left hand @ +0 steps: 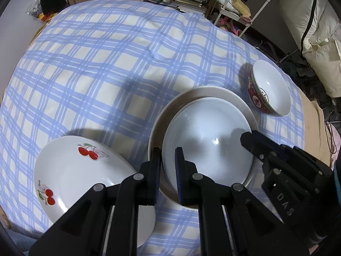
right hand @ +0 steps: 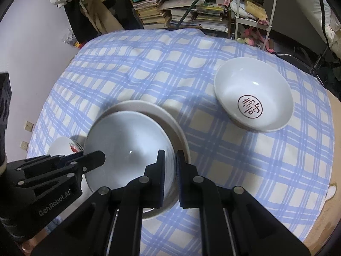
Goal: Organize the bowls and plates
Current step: 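Carry the smaller white bowl with both grippers and lower it into the large bowl, then open both grippers and lift them off the nested bowls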
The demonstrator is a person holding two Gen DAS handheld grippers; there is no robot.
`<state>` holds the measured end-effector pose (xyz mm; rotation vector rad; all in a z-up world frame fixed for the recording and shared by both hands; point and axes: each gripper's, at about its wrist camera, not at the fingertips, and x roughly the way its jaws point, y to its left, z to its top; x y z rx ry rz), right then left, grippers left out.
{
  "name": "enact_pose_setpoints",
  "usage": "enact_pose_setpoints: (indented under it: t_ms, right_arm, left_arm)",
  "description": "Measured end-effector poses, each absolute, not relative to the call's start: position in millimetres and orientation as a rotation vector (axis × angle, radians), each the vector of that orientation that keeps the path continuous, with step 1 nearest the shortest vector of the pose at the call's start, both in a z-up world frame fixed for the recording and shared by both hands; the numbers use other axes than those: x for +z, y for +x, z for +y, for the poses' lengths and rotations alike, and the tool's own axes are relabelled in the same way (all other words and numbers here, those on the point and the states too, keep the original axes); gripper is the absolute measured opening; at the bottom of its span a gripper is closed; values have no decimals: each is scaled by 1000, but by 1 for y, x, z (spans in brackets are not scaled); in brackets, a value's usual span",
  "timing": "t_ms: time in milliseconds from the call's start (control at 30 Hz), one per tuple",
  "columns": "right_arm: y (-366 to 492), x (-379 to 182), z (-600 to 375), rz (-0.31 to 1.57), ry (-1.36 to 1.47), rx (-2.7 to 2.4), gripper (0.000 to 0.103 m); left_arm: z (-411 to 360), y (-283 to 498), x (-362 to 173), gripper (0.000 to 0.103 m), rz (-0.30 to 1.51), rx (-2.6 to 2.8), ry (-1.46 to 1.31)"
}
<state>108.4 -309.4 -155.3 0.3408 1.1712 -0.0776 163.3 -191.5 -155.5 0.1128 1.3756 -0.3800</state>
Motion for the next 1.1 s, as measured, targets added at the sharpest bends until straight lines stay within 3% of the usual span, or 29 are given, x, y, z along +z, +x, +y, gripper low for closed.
enact_pose_setpoints:
  t_ms: [667, 767, 833, 933, 967, 1000, 1100]
  right_arm:
    - [104, -130, -330, 1047, 450, -73, 11]
    - [108, -122, -338, 1020, 447, -96, 12]
    - [110, -117, -344, 999, 440, -107, 16]
    - [108, -105, -358, 933, 420, -170, 42]
    - [107, -101, -365, 909, 418, -202, 57]
    - [107, -99, -370, 894, 419, -219, 66]
    - [109, -96, -388, 885, 417, -260, 77]
  left_arm:
    - [-202, 164, -112, 19, 1260, -376, 200]
    - [-214, 169, -100, 30, 1221, -388, 209]
    - [-221, 174, -95, 44, 1197, -390, 210]
    - [-234, 178, -91, 46, 1166, -411, 200]
    - [-238, 181, -91, 47, 1175, -427, 186]
    - [-241, 183, -92, 48, 1181, -433, 178]
    - [-255, 189, -96, 54, 1175, -425, 189]
